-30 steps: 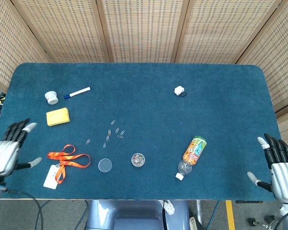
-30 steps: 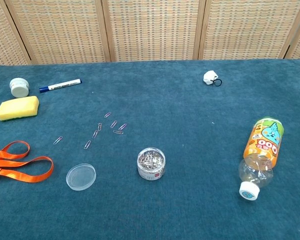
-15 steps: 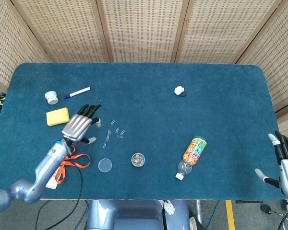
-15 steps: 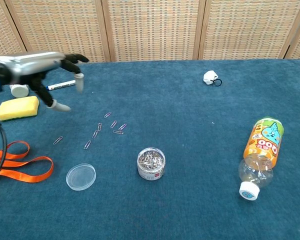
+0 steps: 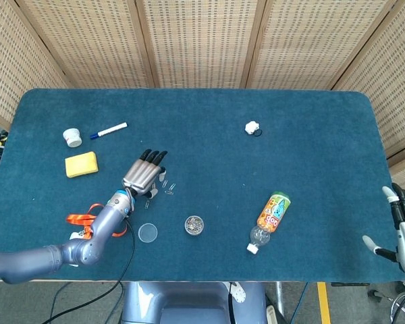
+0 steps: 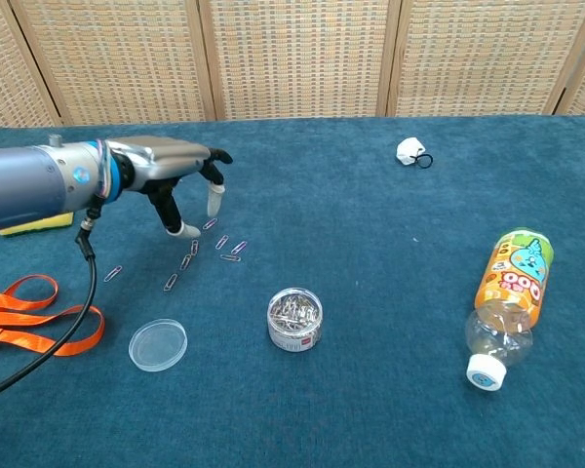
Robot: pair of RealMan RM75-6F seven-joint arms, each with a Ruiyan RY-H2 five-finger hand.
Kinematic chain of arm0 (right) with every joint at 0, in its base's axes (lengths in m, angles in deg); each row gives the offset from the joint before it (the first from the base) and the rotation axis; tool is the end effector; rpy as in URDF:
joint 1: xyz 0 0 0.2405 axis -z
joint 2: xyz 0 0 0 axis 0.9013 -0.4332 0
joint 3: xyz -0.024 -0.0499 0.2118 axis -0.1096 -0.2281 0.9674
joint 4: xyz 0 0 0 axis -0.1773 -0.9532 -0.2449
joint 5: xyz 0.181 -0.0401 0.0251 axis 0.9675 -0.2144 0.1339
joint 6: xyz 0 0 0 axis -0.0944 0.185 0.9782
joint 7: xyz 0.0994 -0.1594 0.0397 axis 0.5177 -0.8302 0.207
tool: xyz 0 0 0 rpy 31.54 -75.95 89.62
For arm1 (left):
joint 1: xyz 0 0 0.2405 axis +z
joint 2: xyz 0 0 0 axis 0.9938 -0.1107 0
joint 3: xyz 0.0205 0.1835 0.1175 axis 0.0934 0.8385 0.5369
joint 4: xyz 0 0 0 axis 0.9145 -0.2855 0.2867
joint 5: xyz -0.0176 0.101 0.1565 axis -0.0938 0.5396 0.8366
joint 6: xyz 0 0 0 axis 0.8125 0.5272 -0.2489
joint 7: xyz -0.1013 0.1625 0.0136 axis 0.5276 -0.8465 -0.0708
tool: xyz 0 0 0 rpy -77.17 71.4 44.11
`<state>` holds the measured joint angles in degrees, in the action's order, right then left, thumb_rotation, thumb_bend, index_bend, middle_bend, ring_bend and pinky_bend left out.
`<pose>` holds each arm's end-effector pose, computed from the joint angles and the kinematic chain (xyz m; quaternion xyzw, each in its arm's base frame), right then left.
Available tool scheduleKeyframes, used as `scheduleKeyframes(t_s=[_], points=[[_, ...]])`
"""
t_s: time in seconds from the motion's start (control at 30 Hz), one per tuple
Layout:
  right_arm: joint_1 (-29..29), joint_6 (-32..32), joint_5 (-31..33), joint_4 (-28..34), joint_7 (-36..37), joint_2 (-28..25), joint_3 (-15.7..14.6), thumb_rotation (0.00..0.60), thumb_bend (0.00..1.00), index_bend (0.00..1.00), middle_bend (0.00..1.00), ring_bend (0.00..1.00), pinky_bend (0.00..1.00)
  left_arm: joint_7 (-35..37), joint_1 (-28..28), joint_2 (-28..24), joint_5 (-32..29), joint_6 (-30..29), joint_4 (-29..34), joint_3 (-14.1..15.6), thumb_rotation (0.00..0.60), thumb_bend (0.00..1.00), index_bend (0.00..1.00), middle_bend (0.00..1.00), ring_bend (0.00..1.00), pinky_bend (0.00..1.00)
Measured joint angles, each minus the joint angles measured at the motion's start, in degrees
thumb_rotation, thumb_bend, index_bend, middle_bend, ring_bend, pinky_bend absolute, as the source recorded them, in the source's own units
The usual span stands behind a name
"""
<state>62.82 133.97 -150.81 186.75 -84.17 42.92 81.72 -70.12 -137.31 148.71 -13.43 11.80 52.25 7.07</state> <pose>-0.2546 -0.2178 0.2063 0.5487 -0.3779 0.4148 0.6197 -0.0897 0.3898 -0.0407 -0.7984 -0.3389 -0.2642 0.4217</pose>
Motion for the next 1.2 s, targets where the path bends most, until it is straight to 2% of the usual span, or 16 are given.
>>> scheduleKeyframes(t_s=[0.33,0.63,0.93,1.2], points=[[-0.3,-0.6,0.5,-0.3,0.1,0.1,0.1,0.600,0.00,0.00,0.00,0.00,0.00,-0.2,-1.7,3.1,-3.1,-0.6,-3.2,2.7,0.600,0.31,0.49,0.00,0.00,0.00],[-0.4,-0.9,1.0,-0.5,1.0,-0.1,0.2,0.600,0.00,0.00,0.00,0.00,0.00,1.6,-3.2,5.4,-3.4,-0.1,-5.8,3.3,0.600,0.32,0.49,0.00,0.00,0.00],[-0.4,-1.0,1.9,-1.0,2.1,-0.4,0.6,0.600,0.00,0.00,0.00,0.00,0.00,0.3,-5.3,8.1,-6.1,0.4,-8.9,3.8,0.600,0.32,0.49,0.00,0.00,0.00],[-0.4,-1.3,2.5,-1.3,3.0,-0.6,0.8,0.600,0.00,0.00,0.00,0.00,0.00,-0.7,-6.7,9.7,-7.9,0.4,-10.3,4.1,0.600,0.37,0.49,0.00,0.00,0.00]])
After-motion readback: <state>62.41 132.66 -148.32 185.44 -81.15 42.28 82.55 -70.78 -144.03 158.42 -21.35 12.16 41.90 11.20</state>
